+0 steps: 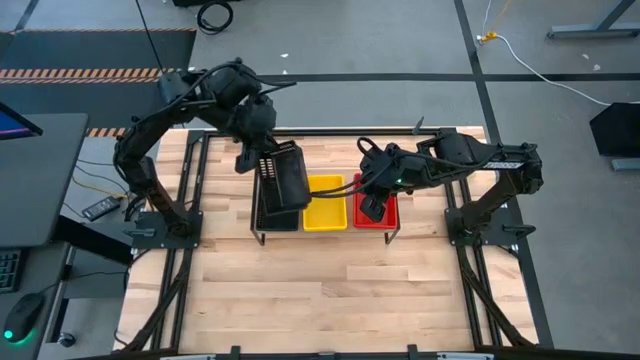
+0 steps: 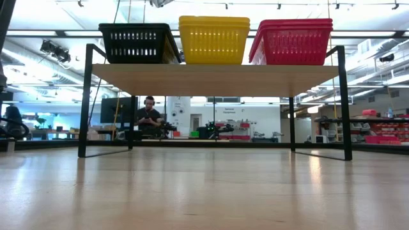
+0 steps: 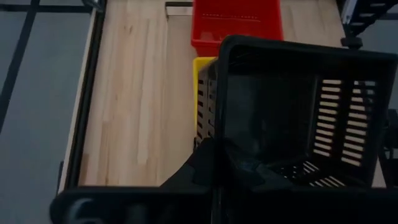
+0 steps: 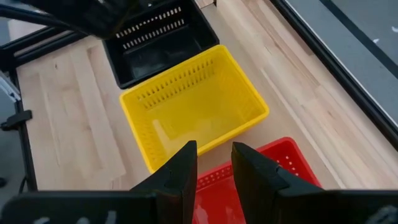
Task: Stack baskets on shelf by color
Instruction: Stack the black basket on the stacked black baskets on the shelf
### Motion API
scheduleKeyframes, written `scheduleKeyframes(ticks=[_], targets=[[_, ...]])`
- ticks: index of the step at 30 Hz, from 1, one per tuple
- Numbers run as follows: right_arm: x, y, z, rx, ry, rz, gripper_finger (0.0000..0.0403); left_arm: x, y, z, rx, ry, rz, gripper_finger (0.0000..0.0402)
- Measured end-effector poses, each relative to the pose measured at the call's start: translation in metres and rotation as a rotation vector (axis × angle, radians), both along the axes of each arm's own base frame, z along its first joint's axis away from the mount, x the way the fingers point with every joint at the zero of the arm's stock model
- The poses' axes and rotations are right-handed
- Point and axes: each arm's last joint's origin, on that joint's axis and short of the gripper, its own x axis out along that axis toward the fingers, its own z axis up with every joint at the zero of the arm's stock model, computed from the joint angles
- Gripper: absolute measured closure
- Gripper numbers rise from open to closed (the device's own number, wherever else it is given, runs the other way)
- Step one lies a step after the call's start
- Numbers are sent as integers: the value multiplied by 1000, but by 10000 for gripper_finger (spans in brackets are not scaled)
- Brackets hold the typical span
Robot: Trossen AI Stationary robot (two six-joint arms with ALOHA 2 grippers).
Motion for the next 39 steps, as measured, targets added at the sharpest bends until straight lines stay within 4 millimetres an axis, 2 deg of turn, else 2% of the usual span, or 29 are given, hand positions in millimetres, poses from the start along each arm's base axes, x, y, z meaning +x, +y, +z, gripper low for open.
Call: scheduleKeyframes(ticks=[4,9,12,14,17,20,28,39], targets=[[0,3,0,-6,2,19,298,-1,1,0,-37,-7,20,384],[-1,7,0,-8,2,30,298,-3,-10,7,-253,-72,-13,382],[-1,7,0,-12,3,34,298,-8,-16,12,-313,-102,-47,380],[-1,6,0,-20,3,33,298,-11,-20,13,-301,-93,-51,380],[0,6,1,-32,-5,43,298,-10,-18,7,-194,-52,-10,384],[0,6,1,-35,-8,46,298,-8,-12,0,-171,-22,-6,384],[0,7,1,-22,-10,38,298,9,-3,-43,-199,151,-33,383],[0,7,1,-14,-12,31,298,6,10,-47,-86,184,-33,382]])
